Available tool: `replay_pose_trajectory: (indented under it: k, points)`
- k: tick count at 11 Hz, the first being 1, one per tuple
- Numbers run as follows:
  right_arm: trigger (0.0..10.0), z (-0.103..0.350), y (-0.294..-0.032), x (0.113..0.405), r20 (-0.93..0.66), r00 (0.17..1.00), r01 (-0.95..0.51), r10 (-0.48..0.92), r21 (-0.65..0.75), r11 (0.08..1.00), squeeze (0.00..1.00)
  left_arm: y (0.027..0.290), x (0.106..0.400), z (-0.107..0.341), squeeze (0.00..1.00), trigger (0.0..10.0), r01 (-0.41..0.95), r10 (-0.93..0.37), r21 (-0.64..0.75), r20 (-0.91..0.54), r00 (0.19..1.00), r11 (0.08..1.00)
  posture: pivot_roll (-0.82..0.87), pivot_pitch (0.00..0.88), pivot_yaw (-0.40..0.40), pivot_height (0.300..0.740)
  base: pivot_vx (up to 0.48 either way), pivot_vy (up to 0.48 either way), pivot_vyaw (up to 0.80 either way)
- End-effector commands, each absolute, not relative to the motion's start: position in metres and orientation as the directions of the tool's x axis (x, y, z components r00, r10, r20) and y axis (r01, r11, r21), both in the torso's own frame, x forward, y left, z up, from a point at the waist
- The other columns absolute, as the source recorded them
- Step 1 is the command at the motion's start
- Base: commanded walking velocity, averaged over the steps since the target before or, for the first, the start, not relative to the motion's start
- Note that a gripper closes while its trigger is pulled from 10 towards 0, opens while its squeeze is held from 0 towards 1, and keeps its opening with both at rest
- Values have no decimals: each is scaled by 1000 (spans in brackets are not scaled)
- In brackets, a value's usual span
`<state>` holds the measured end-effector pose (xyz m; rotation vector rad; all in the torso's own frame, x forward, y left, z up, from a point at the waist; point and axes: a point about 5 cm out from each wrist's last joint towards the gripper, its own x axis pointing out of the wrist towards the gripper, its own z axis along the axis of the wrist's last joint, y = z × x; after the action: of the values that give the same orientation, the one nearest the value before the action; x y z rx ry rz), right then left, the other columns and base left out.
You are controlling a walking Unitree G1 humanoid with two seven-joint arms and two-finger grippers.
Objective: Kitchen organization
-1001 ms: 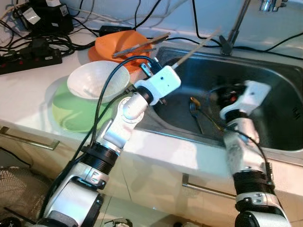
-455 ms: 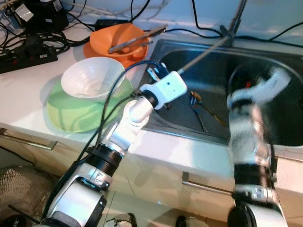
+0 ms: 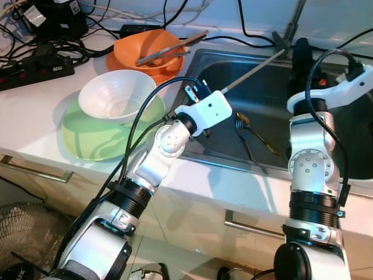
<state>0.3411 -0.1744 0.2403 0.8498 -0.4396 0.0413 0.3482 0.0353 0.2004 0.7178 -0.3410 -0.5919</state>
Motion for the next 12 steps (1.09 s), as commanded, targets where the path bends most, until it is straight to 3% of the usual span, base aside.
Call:
replay_pose_trajectory:
  k: [1,6,9,12]
  points:
    - [10000,246,-172,339,408,904,-236,-128,725,646,0,34,349,196,0,10000,409,-621,705,57,782,579,71,82,45,740,0,0,0]
    - [10000,245,-156,336,411,911,-305,-36,730,612,0,30,346,191,0,10000,441,-643,711,21,766,548,68,84,48,740,0,0,0]
    - [10000,223,-134,337,334,935,-327,120,681,655,0,29,347,192,0,10000,438,-643,713,25,765,548,72,86,46,740,0,0,0]
    - [10000,221,-133,337,321,939,-316,121,671,671,0,28,346,192,0,10000,437,-645,712,27,764,549,73,86,44,740,0,0,0]
